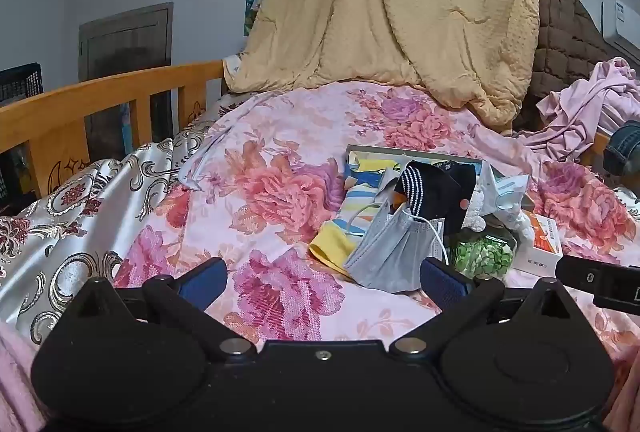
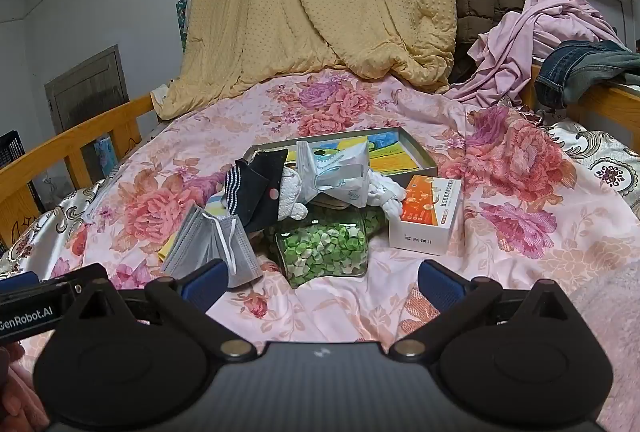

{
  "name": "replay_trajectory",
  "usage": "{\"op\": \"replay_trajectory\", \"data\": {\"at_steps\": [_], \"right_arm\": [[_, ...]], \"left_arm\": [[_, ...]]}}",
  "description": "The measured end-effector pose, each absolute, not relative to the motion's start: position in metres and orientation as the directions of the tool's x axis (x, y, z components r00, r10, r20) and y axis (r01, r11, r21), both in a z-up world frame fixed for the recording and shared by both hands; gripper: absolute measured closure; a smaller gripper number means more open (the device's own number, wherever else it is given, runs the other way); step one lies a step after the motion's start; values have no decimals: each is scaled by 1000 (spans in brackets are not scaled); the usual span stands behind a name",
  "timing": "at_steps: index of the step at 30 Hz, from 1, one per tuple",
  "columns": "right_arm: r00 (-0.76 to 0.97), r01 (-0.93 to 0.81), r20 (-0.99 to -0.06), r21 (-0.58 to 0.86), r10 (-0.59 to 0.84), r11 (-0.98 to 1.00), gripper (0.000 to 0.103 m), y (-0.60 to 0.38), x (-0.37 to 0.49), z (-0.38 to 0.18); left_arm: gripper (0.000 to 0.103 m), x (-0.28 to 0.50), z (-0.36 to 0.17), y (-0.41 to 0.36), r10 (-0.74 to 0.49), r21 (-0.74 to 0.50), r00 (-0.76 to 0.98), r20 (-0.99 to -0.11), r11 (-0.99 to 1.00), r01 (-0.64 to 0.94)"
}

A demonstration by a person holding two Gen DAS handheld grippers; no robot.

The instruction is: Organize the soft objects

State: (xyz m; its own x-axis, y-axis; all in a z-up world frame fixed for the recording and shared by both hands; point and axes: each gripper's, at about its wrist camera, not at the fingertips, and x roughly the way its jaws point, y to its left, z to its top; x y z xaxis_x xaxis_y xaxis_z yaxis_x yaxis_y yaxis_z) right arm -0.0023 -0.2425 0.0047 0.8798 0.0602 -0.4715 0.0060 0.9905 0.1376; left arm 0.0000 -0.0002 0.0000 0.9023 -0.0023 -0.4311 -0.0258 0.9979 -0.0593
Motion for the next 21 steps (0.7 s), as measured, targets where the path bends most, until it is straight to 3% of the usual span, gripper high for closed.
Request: {"op": "replay_trajectory", "data": {"at_steps": [21], "right_arm": [[880, 6, -471, 140, 61, 990, 0, -243, -2, 5]], "left_arm": [[1, 1, -2, -5, -20, -52, 901, -433, 999, -2]]}}
